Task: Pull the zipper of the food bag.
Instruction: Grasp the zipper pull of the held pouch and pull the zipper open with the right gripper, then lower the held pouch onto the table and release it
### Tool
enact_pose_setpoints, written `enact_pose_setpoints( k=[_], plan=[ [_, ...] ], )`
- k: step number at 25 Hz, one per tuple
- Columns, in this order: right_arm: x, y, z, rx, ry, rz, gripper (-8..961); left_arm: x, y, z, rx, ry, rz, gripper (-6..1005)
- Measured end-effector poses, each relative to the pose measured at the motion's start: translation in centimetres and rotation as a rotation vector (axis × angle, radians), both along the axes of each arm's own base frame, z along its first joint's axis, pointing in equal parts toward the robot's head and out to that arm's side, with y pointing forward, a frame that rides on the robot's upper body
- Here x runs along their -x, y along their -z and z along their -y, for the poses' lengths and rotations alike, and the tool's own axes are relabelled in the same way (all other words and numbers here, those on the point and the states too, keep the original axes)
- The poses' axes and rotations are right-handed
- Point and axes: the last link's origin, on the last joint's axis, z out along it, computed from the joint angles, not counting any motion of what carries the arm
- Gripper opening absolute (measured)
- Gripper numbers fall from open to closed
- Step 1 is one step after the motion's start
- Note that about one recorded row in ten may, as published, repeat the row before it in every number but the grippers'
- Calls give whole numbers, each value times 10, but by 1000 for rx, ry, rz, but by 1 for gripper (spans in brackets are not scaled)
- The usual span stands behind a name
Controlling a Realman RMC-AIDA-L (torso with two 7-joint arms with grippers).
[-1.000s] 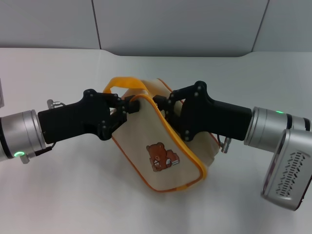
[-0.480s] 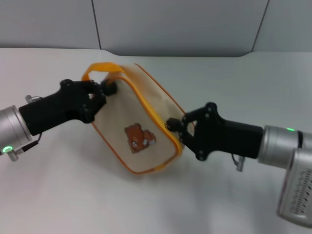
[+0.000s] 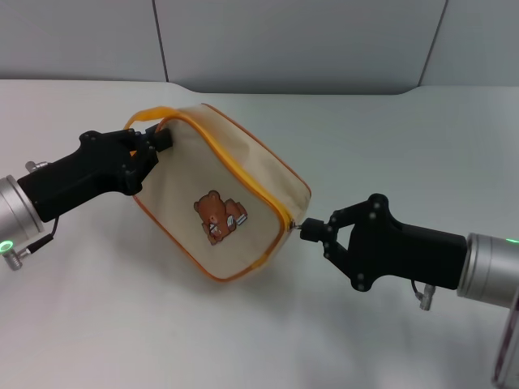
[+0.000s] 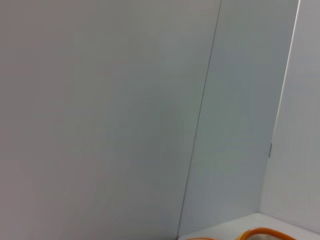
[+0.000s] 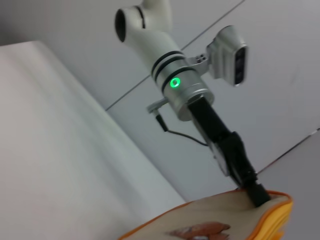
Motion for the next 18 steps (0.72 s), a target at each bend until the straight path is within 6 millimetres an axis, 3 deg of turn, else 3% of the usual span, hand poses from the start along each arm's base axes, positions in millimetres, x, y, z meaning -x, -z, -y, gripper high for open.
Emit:
enact_pose_setpoints(
  k=[9,14,18],
  plan=[
    [-1,-20,-4,82,202,-179,88,10,9,18,18,-42,51,57],
    [0,-40,-14,210,435,-408,197,22,19,35,12,-83,76,57],
    [2,-44,-14,280,503,-497,284,29,24,46,17,-100,72,56]
  ],
)
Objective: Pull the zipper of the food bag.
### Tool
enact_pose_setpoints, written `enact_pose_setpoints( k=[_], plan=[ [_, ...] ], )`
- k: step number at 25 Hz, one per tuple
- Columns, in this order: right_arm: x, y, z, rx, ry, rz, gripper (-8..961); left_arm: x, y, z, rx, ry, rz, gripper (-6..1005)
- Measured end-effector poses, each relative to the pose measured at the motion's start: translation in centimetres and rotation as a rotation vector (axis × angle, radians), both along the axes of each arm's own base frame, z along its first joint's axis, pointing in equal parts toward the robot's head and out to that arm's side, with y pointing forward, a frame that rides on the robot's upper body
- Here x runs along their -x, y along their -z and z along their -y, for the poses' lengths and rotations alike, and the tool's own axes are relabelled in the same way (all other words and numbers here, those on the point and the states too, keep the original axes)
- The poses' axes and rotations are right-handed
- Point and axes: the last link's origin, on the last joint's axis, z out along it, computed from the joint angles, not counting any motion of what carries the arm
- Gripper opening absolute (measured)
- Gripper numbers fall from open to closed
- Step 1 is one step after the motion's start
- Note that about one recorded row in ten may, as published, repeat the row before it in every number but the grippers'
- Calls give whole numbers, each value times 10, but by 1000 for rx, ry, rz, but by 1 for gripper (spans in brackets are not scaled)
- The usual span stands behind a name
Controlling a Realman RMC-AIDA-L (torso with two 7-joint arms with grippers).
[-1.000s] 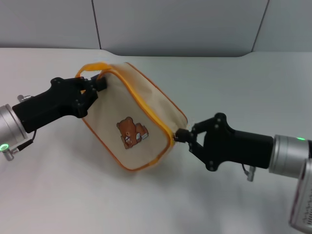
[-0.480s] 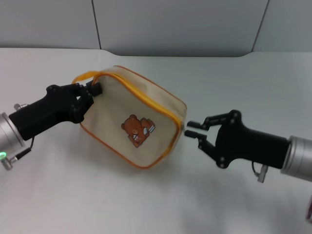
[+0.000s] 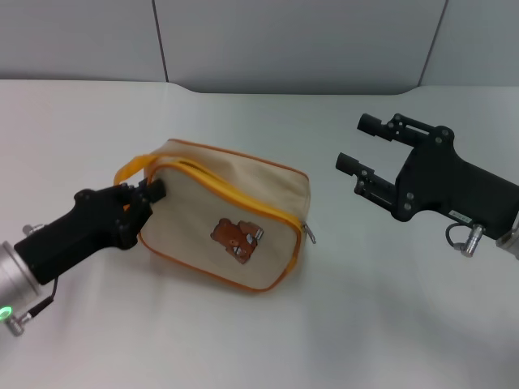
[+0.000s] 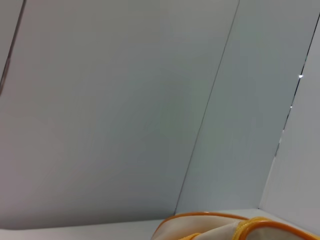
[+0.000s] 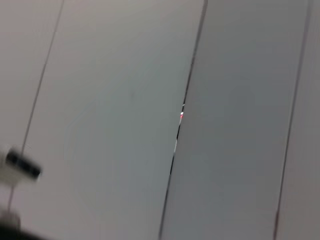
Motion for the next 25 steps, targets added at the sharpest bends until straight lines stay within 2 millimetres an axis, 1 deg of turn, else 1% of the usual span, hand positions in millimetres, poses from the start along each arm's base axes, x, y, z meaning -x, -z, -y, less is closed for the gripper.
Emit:
enact_pose_setpoints(
  k=[1,4,6,7,10,12,14,16,17,18,19,20,21,22,23,25],
  plan=[
    [2,1,1,49,23,-39,306,4,2,5,-5,1,-13,55],
    [3,1,1,109,56,-76,505,6,5,11,-18,10,-32,54],
    [3,0,0,170,99,-116,583,9,7,15,-40,12,-42,53],
    [3,-1,1,186,109,-127,622,12,7,18,-66,10,-51,52],
    [3,-2,2,208,120,-145,738,12,6,19,-74,14,-53,51],
    [1,-6,4,233,135,-168,754,10,3,20,-75,33,-41,50],
    [1,-7,3,241,140,-173,769,9,1,21,-78,41,-29,120],
    [1,-12,5,291,143,-174,777,8,-7,24,-93,58,6,191],
    [1,-12,5,291,143,-174,777,5,-20,30,-105,98,45,226],
    [2,-16,9,342,112,-149,777,3,-26,33,-100,136,58,271],
    [2,-16,9,342,112,-149,777,-1,-31,37,-70,191,65,317],
    [3,-20,16,403,64,-110,777,-4,-35,40,-38,238,66,362],
    [3,-20,16,403,64,-110,777,-4,-35,40,-38,238,66,408],
    [3,-22,23,466,20,-65,777,-15,-37,44,99,347,59,453],
    [3,-22,23,466,20,-65,777,-15,-37,44,99,347,59,499],
    [1,-22,31,520,-11,-26,777,-23,-36,45,241,412,48,591]
  ],
)
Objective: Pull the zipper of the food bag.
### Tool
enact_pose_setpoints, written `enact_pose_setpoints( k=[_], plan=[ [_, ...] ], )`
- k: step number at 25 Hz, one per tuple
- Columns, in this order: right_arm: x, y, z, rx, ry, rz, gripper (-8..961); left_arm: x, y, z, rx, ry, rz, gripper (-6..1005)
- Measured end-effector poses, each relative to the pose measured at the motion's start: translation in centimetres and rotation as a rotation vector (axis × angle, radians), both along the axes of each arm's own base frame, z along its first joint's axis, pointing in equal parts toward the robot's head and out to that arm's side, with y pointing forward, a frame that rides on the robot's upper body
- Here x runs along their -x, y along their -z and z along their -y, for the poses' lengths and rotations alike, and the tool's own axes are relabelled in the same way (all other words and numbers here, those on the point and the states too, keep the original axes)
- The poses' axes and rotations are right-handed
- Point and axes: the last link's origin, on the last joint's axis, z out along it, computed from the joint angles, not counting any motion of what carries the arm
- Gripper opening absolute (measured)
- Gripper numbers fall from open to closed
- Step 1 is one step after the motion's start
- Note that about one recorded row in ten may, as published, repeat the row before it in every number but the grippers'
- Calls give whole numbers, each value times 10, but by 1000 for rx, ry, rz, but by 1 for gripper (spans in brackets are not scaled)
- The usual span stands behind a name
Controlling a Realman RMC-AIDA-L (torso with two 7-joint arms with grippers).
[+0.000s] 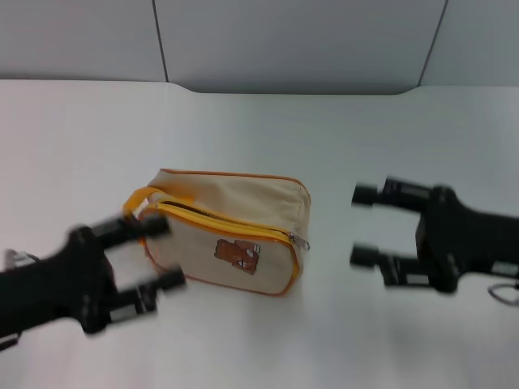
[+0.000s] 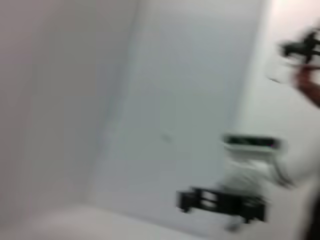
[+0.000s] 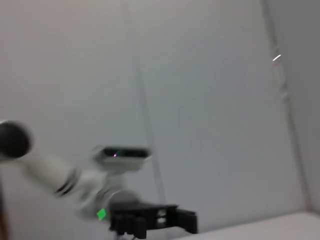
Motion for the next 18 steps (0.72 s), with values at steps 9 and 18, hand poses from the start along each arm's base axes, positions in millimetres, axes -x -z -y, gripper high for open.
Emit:
enact_pose_setpoints(
  k=[9,18],
  plan=[
    [-12,15,22,98,-17,73,777,-9,23,4,211,71,-117,773],
    [-15,22,27,124,-11,95,777,-8,24,2,202,72,-132,824]
  ],
)
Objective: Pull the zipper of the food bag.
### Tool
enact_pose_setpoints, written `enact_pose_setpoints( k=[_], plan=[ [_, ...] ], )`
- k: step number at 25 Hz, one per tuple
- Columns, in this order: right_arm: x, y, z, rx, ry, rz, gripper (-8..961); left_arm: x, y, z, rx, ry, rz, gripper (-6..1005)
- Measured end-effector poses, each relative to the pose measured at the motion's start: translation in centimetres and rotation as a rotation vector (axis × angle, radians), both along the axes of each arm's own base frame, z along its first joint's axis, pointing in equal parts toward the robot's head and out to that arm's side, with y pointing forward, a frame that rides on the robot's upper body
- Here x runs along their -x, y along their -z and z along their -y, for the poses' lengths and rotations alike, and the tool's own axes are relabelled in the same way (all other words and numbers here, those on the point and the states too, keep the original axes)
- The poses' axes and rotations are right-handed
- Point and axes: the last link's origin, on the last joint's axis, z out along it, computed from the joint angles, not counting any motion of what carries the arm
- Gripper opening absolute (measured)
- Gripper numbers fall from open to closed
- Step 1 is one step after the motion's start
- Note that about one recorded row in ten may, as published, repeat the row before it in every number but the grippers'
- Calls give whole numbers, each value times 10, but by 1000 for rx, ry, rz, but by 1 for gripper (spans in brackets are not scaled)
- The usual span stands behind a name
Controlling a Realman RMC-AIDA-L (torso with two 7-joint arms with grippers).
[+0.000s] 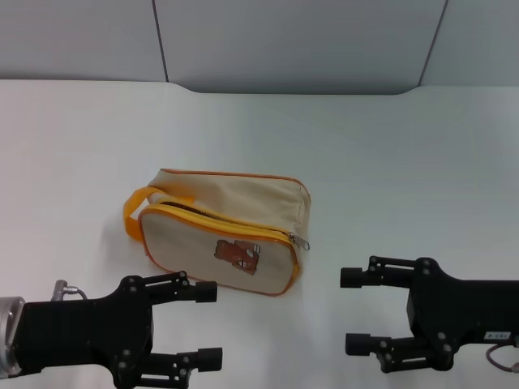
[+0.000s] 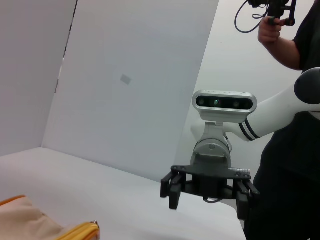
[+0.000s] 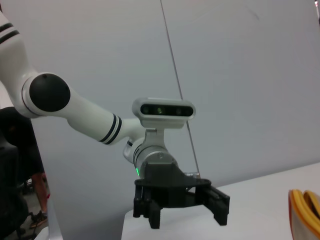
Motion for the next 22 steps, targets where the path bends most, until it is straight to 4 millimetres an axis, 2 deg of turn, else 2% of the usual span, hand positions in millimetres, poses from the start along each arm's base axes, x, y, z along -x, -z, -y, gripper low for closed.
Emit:
enact_pose_setpoints(
  k=[7,22],
  plan=[
    [2,6,0,14,-3,16,777,0,0,1,-6,5,-2,824],
    [3,5,0,17,-11,11,776,1,-1,1,-19,3,1,824]
  ],
)
